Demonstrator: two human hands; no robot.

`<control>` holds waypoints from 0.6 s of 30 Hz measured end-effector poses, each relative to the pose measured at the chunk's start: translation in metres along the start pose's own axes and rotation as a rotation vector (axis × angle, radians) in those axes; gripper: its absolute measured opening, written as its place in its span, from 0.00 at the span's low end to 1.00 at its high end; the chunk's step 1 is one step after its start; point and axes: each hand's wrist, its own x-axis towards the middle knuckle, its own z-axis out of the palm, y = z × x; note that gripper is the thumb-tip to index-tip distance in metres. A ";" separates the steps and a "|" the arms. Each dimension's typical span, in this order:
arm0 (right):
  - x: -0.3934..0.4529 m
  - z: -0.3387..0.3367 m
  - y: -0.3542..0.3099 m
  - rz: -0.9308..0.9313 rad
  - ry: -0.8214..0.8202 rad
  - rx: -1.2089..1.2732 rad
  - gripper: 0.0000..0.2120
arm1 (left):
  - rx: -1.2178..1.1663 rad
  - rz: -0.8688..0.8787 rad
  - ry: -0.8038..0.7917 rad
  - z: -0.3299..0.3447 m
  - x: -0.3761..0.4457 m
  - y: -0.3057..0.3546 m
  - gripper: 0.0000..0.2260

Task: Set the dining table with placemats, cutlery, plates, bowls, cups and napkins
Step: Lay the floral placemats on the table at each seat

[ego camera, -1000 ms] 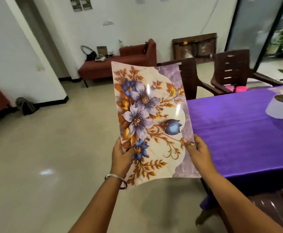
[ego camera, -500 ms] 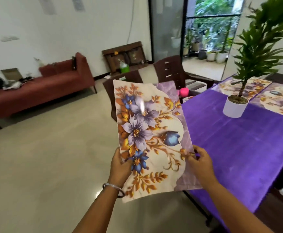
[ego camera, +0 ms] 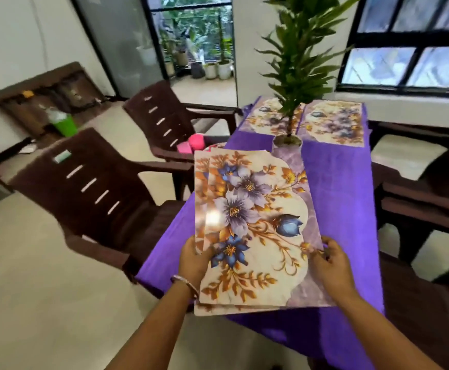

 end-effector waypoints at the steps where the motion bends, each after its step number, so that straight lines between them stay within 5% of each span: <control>1: 0.007 -0.002 0.005 0.030 0.022 -0.018 0.11 | -0.007 -0.015 -0.024 0.008 0.012 0.001 0.06; 10: 0.033 -0.033 0.030 0.204 0.171 -0.241 0.15 | 0.141 -0.135 -0.197 0.025 0.100 -0.017 0.03; 18: 0.018 -0.046 0.049 0.449 0.280 -0.423 0.16 | 0.474 -0.292 -0.127 -0.033 0.167 -0.049 0.08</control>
